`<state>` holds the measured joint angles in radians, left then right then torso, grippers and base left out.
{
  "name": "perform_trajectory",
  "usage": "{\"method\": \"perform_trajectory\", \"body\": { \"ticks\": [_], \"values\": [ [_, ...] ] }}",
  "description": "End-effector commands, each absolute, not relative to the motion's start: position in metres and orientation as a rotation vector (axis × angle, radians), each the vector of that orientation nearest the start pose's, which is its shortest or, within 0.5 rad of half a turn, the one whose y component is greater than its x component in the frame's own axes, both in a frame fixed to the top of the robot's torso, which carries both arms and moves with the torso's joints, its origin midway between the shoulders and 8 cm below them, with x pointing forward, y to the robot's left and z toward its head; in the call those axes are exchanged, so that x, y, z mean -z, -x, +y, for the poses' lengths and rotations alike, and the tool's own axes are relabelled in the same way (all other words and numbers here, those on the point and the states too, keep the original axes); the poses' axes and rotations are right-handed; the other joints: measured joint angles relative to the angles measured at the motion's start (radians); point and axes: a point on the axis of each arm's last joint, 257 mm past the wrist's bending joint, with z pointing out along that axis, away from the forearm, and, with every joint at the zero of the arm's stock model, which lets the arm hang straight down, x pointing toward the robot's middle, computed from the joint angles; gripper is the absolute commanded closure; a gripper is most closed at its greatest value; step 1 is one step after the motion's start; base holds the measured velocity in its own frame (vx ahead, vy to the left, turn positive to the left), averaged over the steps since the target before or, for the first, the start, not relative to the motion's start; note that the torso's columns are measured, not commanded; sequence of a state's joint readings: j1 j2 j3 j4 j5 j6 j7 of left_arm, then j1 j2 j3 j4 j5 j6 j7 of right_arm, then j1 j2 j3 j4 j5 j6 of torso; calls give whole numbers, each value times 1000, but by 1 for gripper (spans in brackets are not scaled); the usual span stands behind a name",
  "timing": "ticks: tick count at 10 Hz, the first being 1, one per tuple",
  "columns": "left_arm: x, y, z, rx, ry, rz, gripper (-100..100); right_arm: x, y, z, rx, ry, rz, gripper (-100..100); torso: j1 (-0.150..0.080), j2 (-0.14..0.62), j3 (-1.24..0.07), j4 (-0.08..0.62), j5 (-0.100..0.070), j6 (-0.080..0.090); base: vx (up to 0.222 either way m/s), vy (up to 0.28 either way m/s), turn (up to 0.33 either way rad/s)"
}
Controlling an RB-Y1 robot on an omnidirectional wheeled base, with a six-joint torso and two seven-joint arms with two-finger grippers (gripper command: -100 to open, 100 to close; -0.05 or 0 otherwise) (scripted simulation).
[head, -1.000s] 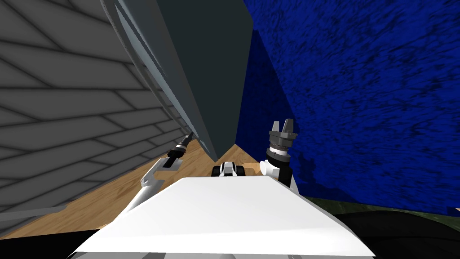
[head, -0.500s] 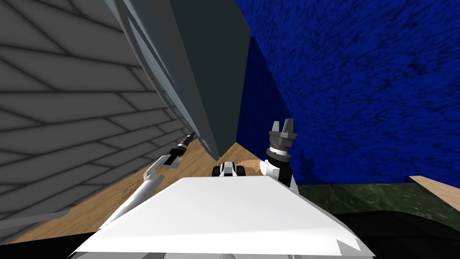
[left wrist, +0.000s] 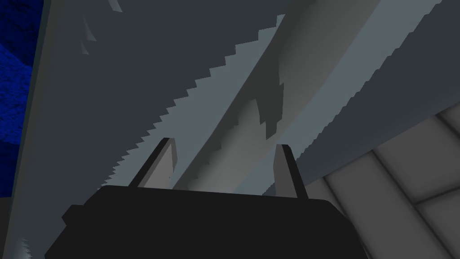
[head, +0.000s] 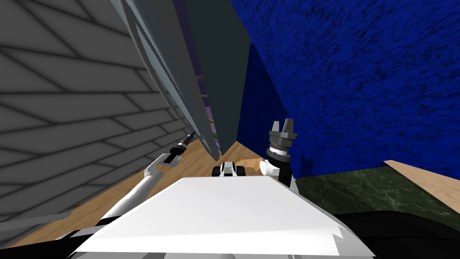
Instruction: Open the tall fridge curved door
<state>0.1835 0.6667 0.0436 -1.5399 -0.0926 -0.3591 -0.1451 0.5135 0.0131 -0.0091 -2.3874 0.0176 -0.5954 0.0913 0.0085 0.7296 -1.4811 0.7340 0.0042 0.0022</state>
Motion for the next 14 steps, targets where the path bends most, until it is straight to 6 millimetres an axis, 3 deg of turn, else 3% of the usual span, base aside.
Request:
{"method": "perform_trajectory", "body": {
  "ticks": [1,2,4,5,7,8,10,11,13,14],
  "values": [
    [195,-482,421,635,416,1482,100,-83,-301,-273,-1228,-470,497,0,1,1,1,0,1,-2,-60,72,-12],
    [181,-490,415,682,372,1467,100,-83,-301,-273,-1228,-470,497,0,-1,-4,-2,-3,2,-2,-161,146,-93],
    [197,-487,430,654,403,1490,100,-83,-301,-273,-1228,-470,497,0,2,0,1,-1,2,-3,-106,110,-49],
    [180,-495,425,698,357,1470,100,-83,-301,-273,-1228,-470,497,0,-3,-6,-3,-3,1,-2,-131,126,-72],
    [196,-492,441,666,391,1494,100,-83,-301,-273,-1228,-470,497,0,1,-3,-1,-1,1,-1,-102,103,-70],
    [180,-498,441,701,351,1476,100,-83,-301,-273,-1228,-470,497,0,-2,-7,-3,-4,1,-1,-133,99,-120],
    [193,-495,455,673,380,1496,100,-83,-301,-273,-1228,-470,497,0,1,-3,-1,-1,1,-1,-99,95,-45],
    [173,-503,453,708,335,1473,100,-83,-301,-273,-1228,-470,497,0,-1,-5,-2,-2,0,-2,-140,123,-103],
    [188,-498,471,673,370,1494,100,-83,-301,-273,-1228,-470,497,0,-1,0,0,1,-1,-1,-115,95,-48],
    [168,-504,475,697,331,1472,100,-83,-301,-273,-1228,-470,497,0,-3,-4,-2,-1,-1,-1,-158,103,-128]
  ]
}}
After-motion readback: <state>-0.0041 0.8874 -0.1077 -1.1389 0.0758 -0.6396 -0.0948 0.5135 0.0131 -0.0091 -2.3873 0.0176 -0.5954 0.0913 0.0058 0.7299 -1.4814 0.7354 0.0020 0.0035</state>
